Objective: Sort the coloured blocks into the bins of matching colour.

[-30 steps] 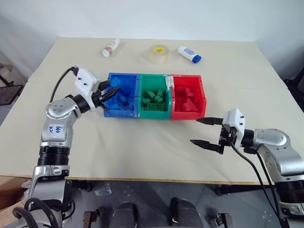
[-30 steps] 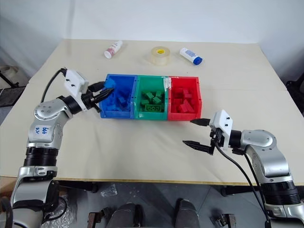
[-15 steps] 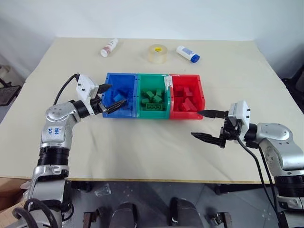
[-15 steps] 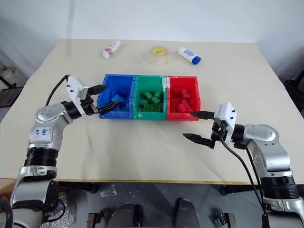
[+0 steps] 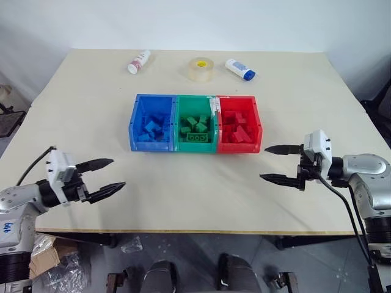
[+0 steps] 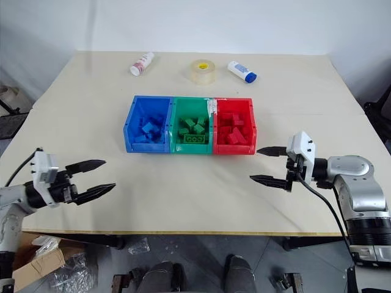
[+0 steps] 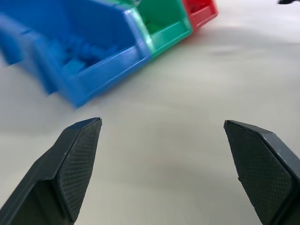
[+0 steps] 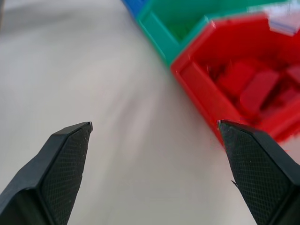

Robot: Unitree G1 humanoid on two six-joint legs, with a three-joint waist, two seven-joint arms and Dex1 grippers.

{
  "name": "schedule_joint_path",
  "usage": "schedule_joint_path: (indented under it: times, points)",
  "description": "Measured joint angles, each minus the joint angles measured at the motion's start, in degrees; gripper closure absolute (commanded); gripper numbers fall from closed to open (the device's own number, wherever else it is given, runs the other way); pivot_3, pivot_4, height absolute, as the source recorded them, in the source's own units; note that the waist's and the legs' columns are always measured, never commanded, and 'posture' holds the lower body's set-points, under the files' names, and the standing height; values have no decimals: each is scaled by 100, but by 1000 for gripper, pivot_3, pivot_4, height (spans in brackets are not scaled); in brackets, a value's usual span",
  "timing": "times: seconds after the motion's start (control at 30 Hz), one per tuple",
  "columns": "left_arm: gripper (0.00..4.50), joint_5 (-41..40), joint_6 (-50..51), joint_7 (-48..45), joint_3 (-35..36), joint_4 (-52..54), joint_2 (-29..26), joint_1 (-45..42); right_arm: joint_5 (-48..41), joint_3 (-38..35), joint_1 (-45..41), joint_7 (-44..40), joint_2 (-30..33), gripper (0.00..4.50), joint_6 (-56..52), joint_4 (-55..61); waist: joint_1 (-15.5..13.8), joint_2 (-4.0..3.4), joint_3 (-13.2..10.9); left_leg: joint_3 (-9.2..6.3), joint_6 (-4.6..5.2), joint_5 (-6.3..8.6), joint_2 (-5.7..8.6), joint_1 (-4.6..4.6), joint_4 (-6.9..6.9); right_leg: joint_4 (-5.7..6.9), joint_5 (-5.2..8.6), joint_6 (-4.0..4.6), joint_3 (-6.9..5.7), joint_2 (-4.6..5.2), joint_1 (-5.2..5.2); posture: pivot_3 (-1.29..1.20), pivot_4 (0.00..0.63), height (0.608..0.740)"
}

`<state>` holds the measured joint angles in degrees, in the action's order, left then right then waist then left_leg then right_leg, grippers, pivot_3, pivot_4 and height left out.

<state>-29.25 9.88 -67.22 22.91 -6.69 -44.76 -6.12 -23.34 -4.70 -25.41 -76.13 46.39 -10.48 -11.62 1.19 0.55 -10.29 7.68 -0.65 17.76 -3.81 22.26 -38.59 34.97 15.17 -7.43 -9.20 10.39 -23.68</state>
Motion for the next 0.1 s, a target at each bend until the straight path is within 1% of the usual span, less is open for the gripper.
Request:
schedule_joint_path:
  times: [0.1]
  points:
    - [66,10,-114,-5,14,-106,1,-6,67,-1,-92,-29,1,0,65,-151,36,0,0,1,-1,0,0,0,4,1,0,0,0,-1,-1,0,150,740]
